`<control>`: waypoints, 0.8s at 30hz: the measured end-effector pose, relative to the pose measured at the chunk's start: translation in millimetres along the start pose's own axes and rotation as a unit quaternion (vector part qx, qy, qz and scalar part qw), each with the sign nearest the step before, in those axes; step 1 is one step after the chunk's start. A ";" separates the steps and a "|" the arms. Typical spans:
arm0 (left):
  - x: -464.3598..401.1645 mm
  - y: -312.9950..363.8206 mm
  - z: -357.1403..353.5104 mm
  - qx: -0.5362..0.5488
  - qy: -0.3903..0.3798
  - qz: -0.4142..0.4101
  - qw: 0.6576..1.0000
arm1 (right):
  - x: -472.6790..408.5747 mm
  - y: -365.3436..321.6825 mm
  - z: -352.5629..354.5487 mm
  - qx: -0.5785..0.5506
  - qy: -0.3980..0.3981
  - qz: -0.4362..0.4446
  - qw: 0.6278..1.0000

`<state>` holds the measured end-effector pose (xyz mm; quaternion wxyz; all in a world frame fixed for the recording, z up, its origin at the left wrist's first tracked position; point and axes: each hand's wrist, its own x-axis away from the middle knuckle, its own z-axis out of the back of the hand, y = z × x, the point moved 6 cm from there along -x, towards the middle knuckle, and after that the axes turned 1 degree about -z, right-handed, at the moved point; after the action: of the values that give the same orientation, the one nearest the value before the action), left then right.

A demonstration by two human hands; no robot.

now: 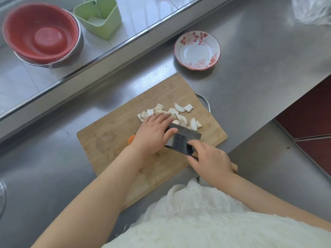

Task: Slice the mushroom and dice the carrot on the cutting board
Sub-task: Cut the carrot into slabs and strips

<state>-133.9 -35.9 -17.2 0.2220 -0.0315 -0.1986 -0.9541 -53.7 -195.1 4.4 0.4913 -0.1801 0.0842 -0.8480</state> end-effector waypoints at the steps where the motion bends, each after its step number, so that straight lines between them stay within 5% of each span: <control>1: 1.0 -1.3 8.9 0.038 0.046 0.012 0.998 | 0.4 -0.9 -0.1 -0.007 -0.013 -0.004 1.000; 3: 9.7 -12.2 33.2 0.131 0.181 0.088 0.971 | 0.7 -3.2 -0.4 -0.023 -0.040 -0.014 0.999; 8: 68.1 -52.0 46.8 0.299 0.391 0.296 0.819 | -1.9 -2.1 -5.1 -0.088 -0.088 -0.056 0.991; 10: 91.7 -70.8 29.9 0.357 0.371 0.403 0.757 | -3.4 -3.9 -9.5 -0.111 -0.104 -0.073 0.986; 12: 107.6 -85.8 1.7 0.409 0.270 0.489 0.722 | -7.4 -8.3 -13.5 -0.127 -0.124 -0.084 0.980; 16: 119.3 -72.5 -42.1 0.587 0.099 0.508 0.623 | -19.6 -21.8 -24.7 -0.087 -0.173 -0.065 0.979; 24: 120.6 -59.6 -53.0 0.581 0.101 0.467 0.659 | -30.2 -32.9 -46.6 -0.069 -0.205 -0.078 0.973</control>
<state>-266.9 -57.3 -69.8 0.6305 0.1122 -0.6479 -0.4124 -84.6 -154.1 -34.7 0.4171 -0.3897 0.0257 -0.8207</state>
